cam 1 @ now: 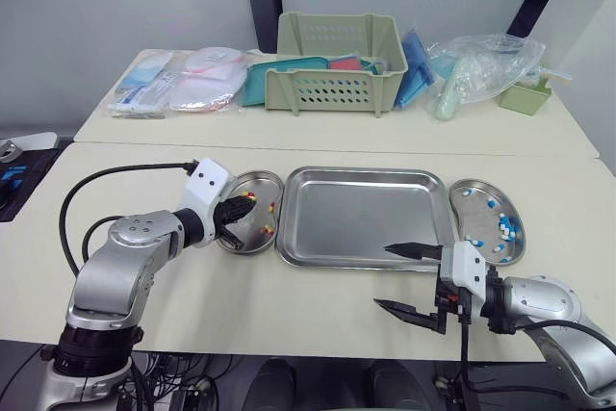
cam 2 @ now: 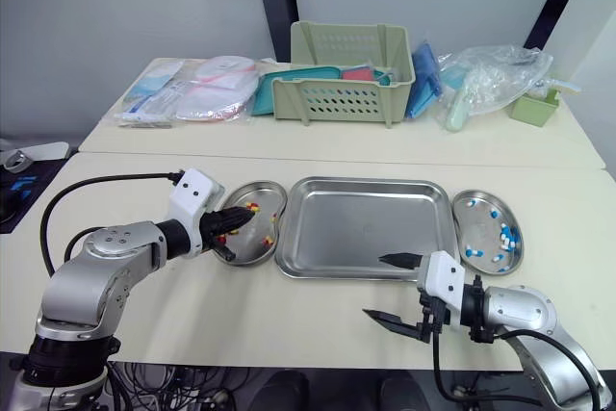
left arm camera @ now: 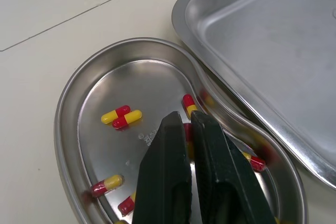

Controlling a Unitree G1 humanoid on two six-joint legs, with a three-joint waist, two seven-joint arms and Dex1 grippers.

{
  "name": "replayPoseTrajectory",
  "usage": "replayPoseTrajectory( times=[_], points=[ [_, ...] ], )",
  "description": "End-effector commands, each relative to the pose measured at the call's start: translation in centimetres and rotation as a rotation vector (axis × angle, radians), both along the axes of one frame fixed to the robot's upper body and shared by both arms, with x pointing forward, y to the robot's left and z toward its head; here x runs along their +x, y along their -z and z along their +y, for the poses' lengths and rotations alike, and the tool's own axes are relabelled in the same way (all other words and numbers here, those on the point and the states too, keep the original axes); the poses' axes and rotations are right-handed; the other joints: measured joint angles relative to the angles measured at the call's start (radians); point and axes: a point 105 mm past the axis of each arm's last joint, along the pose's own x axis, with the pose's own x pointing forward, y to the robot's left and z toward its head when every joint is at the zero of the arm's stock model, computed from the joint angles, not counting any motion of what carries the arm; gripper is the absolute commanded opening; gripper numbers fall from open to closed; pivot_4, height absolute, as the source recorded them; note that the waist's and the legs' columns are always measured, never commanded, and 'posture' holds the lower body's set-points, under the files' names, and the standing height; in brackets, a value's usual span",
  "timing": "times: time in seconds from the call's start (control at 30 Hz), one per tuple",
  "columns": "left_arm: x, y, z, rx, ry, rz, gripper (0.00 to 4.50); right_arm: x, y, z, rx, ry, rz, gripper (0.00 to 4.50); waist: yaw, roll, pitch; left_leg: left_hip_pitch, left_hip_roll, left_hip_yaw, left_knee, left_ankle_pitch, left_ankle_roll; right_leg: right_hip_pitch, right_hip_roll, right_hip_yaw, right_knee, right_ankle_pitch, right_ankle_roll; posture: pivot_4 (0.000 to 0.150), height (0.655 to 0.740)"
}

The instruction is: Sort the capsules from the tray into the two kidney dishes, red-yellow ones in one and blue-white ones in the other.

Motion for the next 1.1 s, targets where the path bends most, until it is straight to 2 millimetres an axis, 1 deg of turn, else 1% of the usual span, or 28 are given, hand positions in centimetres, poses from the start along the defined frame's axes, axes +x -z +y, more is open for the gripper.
replayPoseTrajectory(
  times=[0.03,0.27,0.33,0.43,0.67,0.9,1.0,1.1],
  points=[
    [-0.3,-2.1,0.1,-0.009,0.005,-0.083,0.81,0.0,-0.7,0.3,0.02,-0.012,-0.022,4.5,0.0,0.0,0.0,0.0,0.0,0.0,0.0,0.0,0.0,0.0,0.0,0.0,0.0,0.0,0.0,0.15,0.74],
    [-0.6,-3.3,1.1,-0.013,-0.016,-0.101,2.92,0.3,-0.8,0.1,0.024,0.002,-0.031,4.5,-0.001,0.0,0.0,0.0,0.0,0.0,0.0,0.0,0.0,0.0,0.0,0.0,0.0,0.0,0.0,0.15,0.74],
    [-0.8,-3.7,1.5,-0.02,-0.027,-0.112,3.59,0.3,-0.7,0.2,0.027,0.002,-0.031,4.5,-0.001,-0.001,0.0,0.0,0.0,0.0,0.0,0.0,0.0,0.0,0.0,0.0,0.0,0.0,0.0,0.15,0.74],
    [-1.2,-3.7,1.6,-0.045,-0.021,-0.107,4.48,0.3,-0.6,0.4,0.029,-0.003,-0.033,4.5,-0.001,-0.001,0.0,0.0,0.0,0.0,0.0,0.0,0.0,0.0,0.0,0.0,0.0,0.0,0.0,0.15,0.74],
    [-1.9,-4.0,2.8,-0.082,0.01,-0.114,4.48,0.9,-0.9,0.2,0.023,0.011,-0.074,4.5,-0.001,-0.001,0.001,0.0,0.0,0.0,0.0,0.0,0.0,0.0,0.0,0.0,0.0,0.0,0.0,0.15,0.74],
    [-2.8,-4.5,3.5,-0.134,0.073,-0.186,4.48,1.1,-1.9,-1.0,0.027,0.072,-0.102,4.5,-0.001,0.0,0.001,0.0,0.0,0.0,0.0,0.0,0.0,0.0,0.0,0.0,0.0,0.0,0.0,0.15,0.74],
    [-3.5,-4.7,5.1,-0.165,0.05,-0.235,4.48,1.1,-3.6,-3.5,0.031,0.172,-0.106,4.5,0.0,0.0,0.001,0.0,0.0,0.001,-0.001,0.0,0.0,0.0,0.0,0.001,0.0,0.0,0.0,0.15,0.74],
    [-4.1,-4.5,6.9,-0.144,0.026,-0.207,4.48,0.9,-4.5,-6.3,-0.019,0.243,-0.108,4.5,0.0,0.0,0.001,0.0,0.0,0.001,-0.001,0.0,0.0,0.0,0.0,0.001,0.0,0.0,0.0,0.15,0.74]
  ],
)
